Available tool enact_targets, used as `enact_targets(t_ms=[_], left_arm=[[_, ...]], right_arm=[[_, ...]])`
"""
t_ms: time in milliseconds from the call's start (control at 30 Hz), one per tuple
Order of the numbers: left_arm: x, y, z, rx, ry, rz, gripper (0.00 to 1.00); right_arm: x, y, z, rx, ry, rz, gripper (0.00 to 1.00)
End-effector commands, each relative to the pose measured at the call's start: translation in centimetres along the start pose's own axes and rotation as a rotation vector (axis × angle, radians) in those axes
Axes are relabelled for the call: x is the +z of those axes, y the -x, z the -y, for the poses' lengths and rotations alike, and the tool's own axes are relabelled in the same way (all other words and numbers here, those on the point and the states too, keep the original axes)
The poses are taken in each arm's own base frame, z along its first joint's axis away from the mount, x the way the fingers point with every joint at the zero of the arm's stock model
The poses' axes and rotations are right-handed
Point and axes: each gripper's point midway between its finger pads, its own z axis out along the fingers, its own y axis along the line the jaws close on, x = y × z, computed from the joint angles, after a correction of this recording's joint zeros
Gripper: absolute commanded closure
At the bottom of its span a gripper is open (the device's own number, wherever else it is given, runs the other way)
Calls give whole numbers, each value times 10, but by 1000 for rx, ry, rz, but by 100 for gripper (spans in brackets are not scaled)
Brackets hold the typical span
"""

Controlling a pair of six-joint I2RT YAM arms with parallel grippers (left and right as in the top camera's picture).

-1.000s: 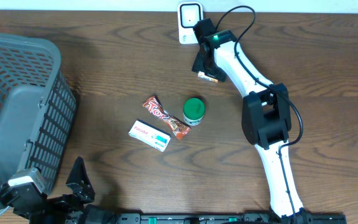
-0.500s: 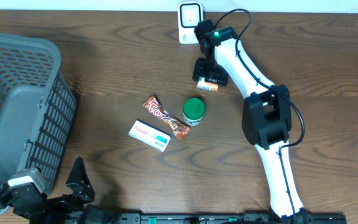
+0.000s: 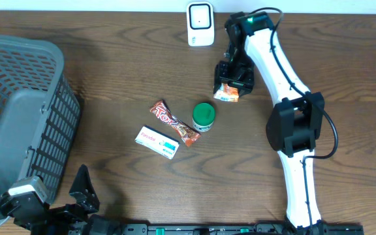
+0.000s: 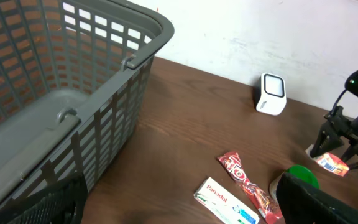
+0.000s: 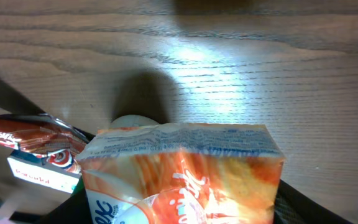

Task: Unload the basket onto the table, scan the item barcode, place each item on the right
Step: 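Hold the orange box under the scanner, turning it to present the barcode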

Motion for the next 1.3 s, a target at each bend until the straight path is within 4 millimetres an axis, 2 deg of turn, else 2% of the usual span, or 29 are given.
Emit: enact_targets(t_ms=[0, 200, 300, 433, 500, 600, 733, 867, 1033, 1133, 1267], left_arm=[[0, 0, 1, -2, -6, 0, 3], [0, 0, 1, -2, -6, 0, 3], [0, 0, 1, -2, -6, 0, 3], [0, 0, 1, -2, -6, 0, 3], [0, 0, 1, -2, -6, 0, 3], [0, 0, 1, -2, -6, 0, 3], [0, 0, 1, -2, -6, 0, 3], [0, 0, 1, -2, -6, 0, 3], [0, 0, 1, -2, -6, 0, 3], [0, 0, 1, -2, -6, 0, 3], [0, 0, 1, -2, -6, 0, 3]], right_arm=[[-16, -1, -6, -35, 58, 20, 36], [-16, 1, -10, -46, 73, 26, 36], [-16, 9, -16, -63, 89, 64, 36], [-22, 43, -33, -126, 140, 210, 35], [-31, 67, -46, -172, 173, 323, 36], [-44, 93, -61, -214, 206, 454, 37], [-66, 132, -71, -235, 129, 687, 37], [-87, 155, -79, -245, 21, 879, 37], [-104, 172, -113, -368, -18, 1060, 37], [-106, 189, -125, -408, -63, 1165, 38], [-102, 214, -123, -390, -133, 1281, 36]])
